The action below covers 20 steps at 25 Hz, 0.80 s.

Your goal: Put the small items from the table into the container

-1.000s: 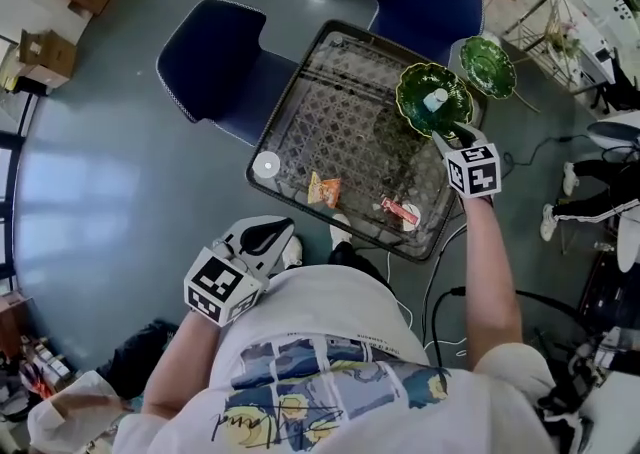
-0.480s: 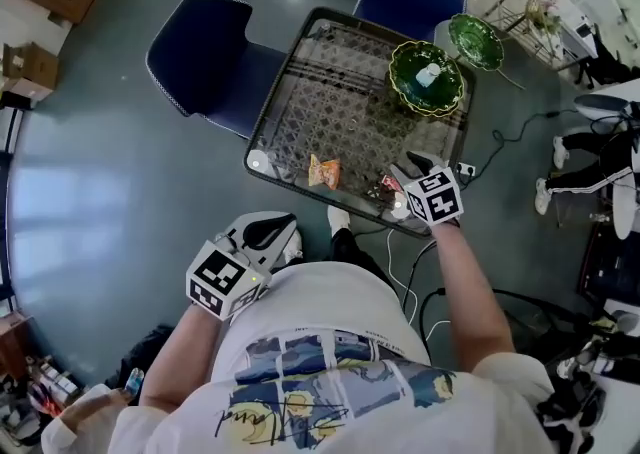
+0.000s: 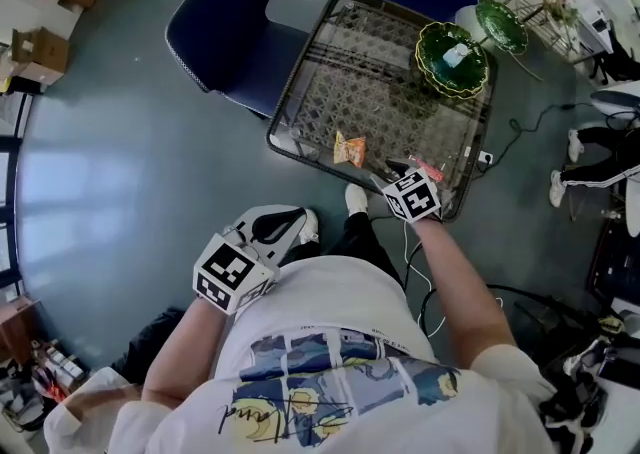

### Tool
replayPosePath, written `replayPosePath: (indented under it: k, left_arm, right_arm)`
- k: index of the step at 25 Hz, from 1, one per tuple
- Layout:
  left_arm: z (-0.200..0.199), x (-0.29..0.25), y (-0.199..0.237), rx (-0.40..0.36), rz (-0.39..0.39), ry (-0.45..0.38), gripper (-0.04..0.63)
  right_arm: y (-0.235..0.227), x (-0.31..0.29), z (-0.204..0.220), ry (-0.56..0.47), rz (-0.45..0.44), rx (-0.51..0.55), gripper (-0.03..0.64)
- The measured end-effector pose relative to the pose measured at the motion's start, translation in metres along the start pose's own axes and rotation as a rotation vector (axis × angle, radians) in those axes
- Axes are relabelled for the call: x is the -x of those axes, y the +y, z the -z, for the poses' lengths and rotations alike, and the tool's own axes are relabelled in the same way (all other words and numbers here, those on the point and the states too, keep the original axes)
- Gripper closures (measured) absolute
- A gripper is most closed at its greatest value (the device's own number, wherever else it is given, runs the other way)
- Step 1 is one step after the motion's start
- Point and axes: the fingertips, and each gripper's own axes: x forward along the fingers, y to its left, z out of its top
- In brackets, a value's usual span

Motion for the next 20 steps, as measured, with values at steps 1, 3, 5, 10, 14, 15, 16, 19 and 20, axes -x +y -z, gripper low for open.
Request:
replayPosePath:
  k: [1,3,5,10,14,15,16,19,20]
  left_arm:
    - [0.004,0.004,0.003,0.006,-0.006,0.003,0.588]
    - [0.011,0.013,0.008,0.025,-0.023,0.004,0.588]
    - [0.017,0.023,0.013,0.058,-0.052,0.001,0.588]
    - [0.028,0.046,0.021,0.115,-0.124,-0.005,0.588]
    - [0.037,0.056,0.026,0.144,-0.166,0.004,0.588]
    - [0.038,0.056,0.027,0.15,-0.172,0.005,0.588]
    - [0.038,0.057,0.028,0.154,-0.176,0.005,0.588]
    - [0.035,0.055,0.03,0.158,-0.178,-0.003,0.588]
    - [0.033,0.054,0.031,0.156,-0.176,-0.007,0.588]
  right_arm:
    - [-0.001,-0.009,0.0,0.005,0.005,-0.008,0.46]
    - [-0.004,-0.027,-0.001,0.009,0.003,-0.044,0.46]
    - [-0.003,-0.046,-0.004,-0.001,-0.036,-0.107,0.46]
    - [-0.008,-0.082,-0.013,-0.048,-0.093,-0.3,0.46]
    - [-0.02,-0.099,-0.014,-0.031,-0.049,-0.375,0.46]
    - [-0.022,-0.102,-0.013,-0.026,-0.034,-0.379,0.46]
    - [-0.025,-0.103,-0.013,-0.025,-0.022,-0.379,0.462]
    - [-0.025,-0.101,-0.016,-0.05,-0.022,-0.369,0.57]
    - [-0.025,-0.097,-0.018,-0.059,-0.022,-0.359,0.591]
